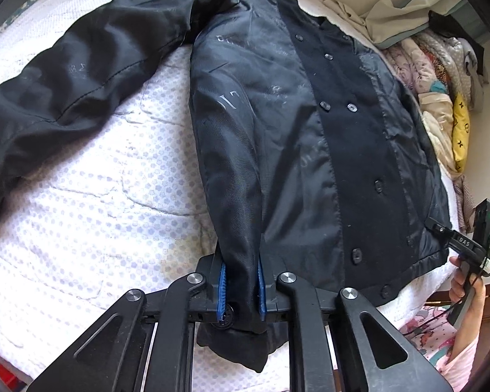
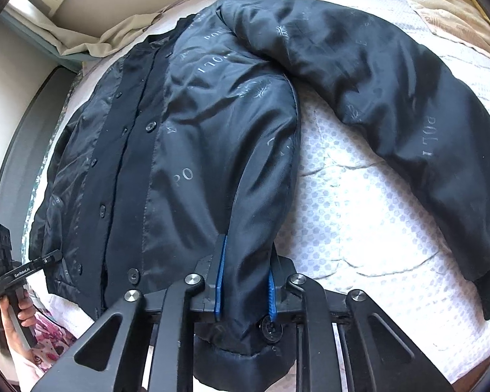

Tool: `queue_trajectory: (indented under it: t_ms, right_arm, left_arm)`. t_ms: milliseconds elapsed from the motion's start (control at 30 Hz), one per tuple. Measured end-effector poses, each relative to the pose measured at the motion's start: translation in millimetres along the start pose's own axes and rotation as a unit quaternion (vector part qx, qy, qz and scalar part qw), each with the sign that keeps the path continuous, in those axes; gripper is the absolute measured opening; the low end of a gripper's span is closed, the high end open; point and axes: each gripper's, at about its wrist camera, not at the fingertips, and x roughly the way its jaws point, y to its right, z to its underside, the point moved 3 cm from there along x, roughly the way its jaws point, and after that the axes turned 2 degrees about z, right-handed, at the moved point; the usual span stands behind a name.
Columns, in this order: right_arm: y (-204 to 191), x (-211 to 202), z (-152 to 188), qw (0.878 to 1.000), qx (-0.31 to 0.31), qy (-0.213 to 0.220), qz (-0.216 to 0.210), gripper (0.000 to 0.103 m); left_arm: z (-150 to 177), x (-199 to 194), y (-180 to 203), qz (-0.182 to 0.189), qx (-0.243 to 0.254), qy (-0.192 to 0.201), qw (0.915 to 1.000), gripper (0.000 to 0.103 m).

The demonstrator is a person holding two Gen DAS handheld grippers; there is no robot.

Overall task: Fold large clothes
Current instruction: 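Lift the knit sleeve cuff off the bed with the left tool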

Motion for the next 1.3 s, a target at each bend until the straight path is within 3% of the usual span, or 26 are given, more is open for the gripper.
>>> queue_trajectory:
  t_ms: [467, 633, 767, 867, 1100, 1200, 1300]
  right_arm:
    - [-2, -1, 10, 0.999, -0.009, -0.036, 0.011, 0.014]
    - [0, -1, 0, 0.999, -0.011, -0.042, 0.02, 0.016]
    - [3, 3, -9, 0.998, 0.001, -0.037, 0.05, 0.046]
    - [10, 3, -24, 0.997, 0.014, -0.035, 0.064, 0.053]
    - [-6, -22, -80, 0.988, -0.009, 0.053, 0.143, 0.073]
    - [-35, -26, -106, 0.987, -0.034, 0.087, 0.128, 0.08]
    - [-74, -18, -134, 0.987, -0.064, 0.107, 0.101, 0.081]
  left_arm:
    - [-6, -5, -3, 0.005, -0.001, -0.024, 0.9997, 0.017]
    - [-20, -1, -8, 0.003, -0.012, -0.03, 0.9995, 0.025]
    - [-25, 2, -25, -0.024, -0.037, -0.023, 0.9988, 0.049]
    - [-37, -1, -41, -0.025, -0.058, -0.006, 0.998, 0.062]
    - [-80, -22, -77, -0.041, -0.137, 0.062, 0.9878, 0.068]
    - [-93, -31, -98, -0.044, -0.188, 0.092, 0.9768, 0.069]
    - [-99, -29, -118, -0.042, -0.248, 0.113, 0.9614, 0.07]
